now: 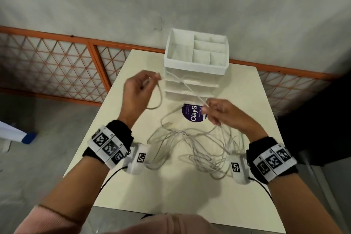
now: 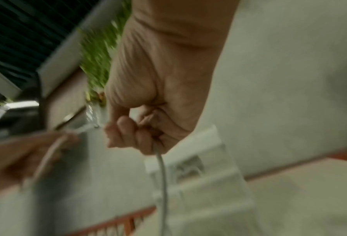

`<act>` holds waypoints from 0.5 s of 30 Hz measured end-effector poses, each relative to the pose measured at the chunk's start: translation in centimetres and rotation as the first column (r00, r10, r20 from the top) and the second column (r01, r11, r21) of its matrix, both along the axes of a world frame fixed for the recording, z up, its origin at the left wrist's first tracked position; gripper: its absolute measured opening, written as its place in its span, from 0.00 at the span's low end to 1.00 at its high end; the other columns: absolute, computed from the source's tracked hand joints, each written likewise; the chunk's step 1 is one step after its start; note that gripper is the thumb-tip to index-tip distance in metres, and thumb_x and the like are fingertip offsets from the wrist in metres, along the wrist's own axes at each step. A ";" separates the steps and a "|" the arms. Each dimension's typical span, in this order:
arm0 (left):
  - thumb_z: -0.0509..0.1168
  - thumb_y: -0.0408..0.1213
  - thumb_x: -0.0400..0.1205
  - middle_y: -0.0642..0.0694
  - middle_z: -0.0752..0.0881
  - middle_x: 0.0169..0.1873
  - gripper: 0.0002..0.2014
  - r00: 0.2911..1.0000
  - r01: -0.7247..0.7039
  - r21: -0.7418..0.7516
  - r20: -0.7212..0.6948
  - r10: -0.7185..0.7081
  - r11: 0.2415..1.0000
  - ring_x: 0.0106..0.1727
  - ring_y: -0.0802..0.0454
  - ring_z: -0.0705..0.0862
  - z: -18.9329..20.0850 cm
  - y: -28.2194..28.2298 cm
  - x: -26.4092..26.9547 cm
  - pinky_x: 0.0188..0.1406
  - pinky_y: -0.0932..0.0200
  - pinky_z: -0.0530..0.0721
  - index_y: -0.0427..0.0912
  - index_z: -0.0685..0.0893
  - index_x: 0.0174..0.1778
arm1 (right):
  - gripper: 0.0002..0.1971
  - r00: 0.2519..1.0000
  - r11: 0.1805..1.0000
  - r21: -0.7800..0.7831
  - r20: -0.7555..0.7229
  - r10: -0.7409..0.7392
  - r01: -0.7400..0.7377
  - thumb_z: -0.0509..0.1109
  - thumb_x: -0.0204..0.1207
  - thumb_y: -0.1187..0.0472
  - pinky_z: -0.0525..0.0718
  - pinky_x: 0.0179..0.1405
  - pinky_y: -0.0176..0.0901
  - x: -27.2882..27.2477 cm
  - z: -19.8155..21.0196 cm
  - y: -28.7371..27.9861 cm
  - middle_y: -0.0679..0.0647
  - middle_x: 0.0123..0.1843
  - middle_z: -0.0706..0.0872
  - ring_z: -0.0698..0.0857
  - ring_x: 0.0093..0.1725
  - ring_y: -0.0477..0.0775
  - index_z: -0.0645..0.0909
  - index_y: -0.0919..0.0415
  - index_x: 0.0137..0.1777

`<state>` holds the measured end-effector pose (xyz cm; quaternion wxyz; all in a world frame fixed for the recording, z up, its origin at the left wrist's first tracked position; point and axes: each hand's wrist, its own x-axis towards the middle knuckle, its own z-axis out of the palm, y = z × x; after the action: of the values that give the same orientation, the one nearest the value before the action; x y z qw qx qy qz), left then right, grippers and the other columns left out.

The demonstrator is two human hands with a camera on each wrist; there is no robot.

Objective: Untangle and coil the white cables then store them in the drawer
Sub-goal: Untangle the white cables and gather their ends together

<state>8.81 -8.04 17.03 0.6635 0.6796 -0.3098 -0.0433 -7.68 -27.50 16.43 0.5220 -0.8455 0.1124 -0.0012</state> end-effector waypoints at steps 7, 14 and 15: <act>0.65 0.44 0.82 0.52 0.81 0.29 0.07 0.931 -0.360 -0.042 0.045 0.362 0.932 0.29 0.59 0.76 -0.9 4.1 4.5 0.27 0.65 0.74 0.46 0.83 0.41 | 0.15 0.981 0.989 -0.123 -0.170 -0.098 0.078 0.57 0.85 0.61 0.78 0.57 0.47 -4.2 -9.1 -3.3 0.54 0.37 0.88 0.87 0.43 0.48 0.82 0.61 0.40; 0.76 0.44 0.73 0.39 0.81 0.37 0.16 0.963 -0.223 0.709 0.056 0.262 0.669 0.41 0.42 0.80 -7.7 5.3 4.4 0.38 0.56 0.70 0.33 0.85 0.45 | 0.14 0.798 0.886 0.081 0.404 -0.448 0.457 0.58 0.82 0.48 0.75 0.31 0.41 -4.0 0.3 -4.2 0.58 0.29 0.76 0.72 0.28 0.54 0.85 0.46 0.43; 0.74 0.43 0.75 0.35 0.83 0.38 0.17 0.960 -0.215 0.708 0.028 0.277 0.673 0.43 0.38 0.82 -8.2 5.2 3.9 0.39 0.56 0.70 0.30 0.83 0.45 | 0.15 0.760 0.874 0.128 0.447 -0.472 0.468 0.58 0.81 0.45 0.69 0.26 0.39 -3.8 1.7 -4.0 0.56 0.28 0.73 0.67 0.25 0.51 0.86 0.46 0.43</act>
<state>12.67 -2.84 8.83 0.3654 0.9140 -0.1479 -0.0962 -11.46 -31.50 18.17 0.5198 -0.7624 0.1926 -0.3339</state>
